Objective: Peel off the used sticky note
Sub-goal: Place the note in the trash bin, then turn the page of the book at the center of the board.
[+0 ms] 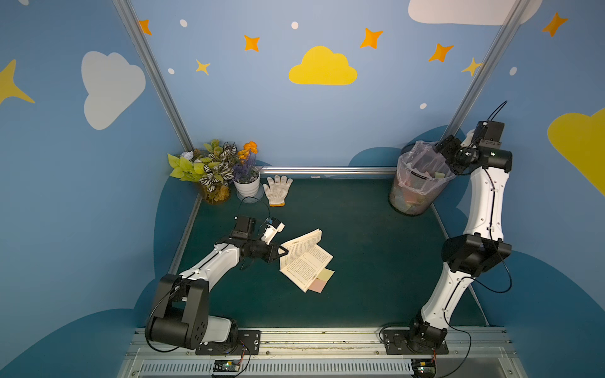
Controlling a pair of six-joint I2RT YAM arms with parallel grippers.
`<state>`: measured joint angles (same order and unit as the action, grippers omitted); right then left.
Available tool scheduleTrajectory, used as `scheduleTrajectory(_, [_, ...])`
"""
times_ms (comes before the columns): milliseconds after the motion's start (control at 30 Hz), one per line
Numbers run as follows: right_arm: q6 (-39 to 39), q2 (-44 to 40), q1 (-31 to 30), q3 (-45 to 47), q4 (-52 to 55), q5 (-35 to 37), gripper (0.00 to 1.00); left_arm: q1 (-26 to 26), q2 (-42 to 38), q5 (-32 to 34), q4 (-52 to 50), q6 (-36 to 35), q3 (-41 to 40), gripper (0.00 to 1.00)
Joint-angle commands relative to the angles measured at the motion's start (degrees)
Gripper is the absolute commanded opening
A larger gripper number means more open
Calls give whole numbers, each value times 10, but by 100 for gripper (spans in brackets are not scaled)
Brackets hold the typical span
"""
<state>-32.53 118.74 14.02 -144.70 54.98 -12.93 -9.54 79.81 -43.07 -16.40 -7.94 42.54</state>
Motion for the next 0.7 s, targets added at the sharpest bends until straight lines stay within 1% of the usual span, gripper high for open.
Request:
scheduleTrajectory(0, [8,-30,-7,-12,25,-4,88,-1,-6,-7,-3,-7,-2,3])
scheduleTrajectory(100, [26,-63,-39,-9,59,-4,88,-1,-5,-6,-4,-6,-1,3])
scheduleTrajectory(167, [45,-97,-76,16,86,15,87,-1,-3,-5,-3,-6,0,3])
scheduleTrajectory(200, [51,-116,-103,39,90,24,87,-1,-3,-4,-3,-5,0,3])
scheduleTrajectory(267, [46,-184,-148,150,72,33,87,-1,-4,-3,-3,-5,0,3])
scheduleTrajectory(300, [35,-216,-174,222,45,34,87,-1,-5,-2,-3,-5,-1,3])
scheduleTrajectory(400, [-22,-319,-244,429,-63,19,86,-1,-8,1,-2,-5,-2,3])
scheduleTrajectory(467, [-63,-367,-296,548,-125,13,85,-1,-9,3,-3,-4,-3,3])
scheduleTrajectory(600, [-151,-415,-406,718,-203,1,84,-1,-7,6,-4,-5,-1,3])
scheduleTrajectory(667, [-186,-426,-456,775,-246,-7,83,-1,-7,7,-4,-4,-1,3])
